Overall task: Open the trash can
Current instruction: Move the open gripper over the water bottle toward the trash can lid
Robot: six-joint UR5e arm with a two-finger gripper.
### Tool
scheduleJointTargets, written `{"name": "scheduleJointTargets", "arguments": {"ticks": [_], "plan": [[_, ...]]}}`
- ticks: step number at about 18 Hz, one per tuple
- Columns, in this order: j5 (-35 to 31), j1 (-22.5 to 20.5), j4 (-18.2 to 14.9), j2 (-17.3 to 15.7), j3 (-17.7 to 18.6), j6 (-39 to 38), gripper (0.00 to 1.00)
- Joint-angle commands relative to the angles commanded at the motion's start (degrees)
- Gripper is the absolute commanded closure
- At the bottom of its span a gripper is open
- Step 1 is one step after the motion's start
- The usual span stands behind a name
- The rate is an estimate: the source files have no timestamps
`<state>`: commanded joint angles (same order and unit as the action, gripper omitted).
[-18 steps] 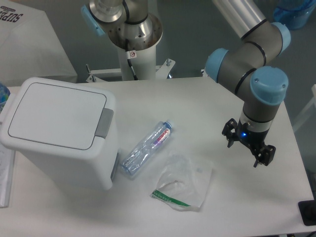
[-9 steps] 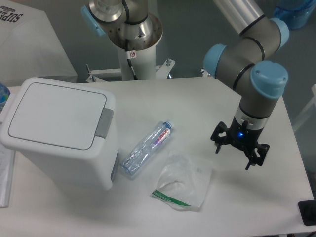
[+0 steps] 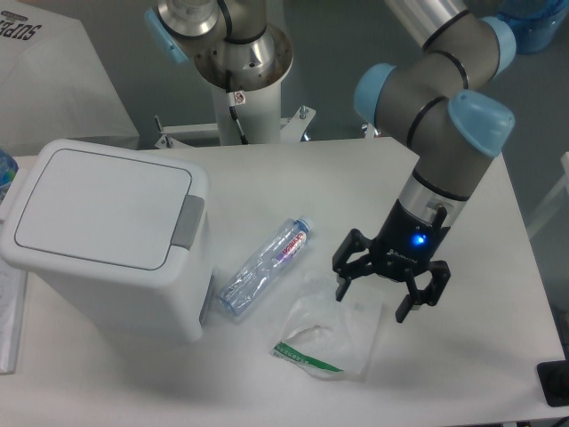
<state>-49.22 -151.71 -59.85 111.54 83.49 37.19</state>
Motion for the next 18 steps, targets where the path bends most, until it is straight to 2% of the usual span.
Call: {"name": "scheduleJointTargets", "arguments": {"ticks": [13, 15, 18], "plan": [[2.0, 4.8, 0.0, -13.4, 8.5, -1.2, 0.0], [2.7, 6.0, 0.0, -14.6, 9.8, -1.2, 0.0], [2.6, 7.3, 0.2, -14.5, 11.4, -1.2, 0.0]]}}
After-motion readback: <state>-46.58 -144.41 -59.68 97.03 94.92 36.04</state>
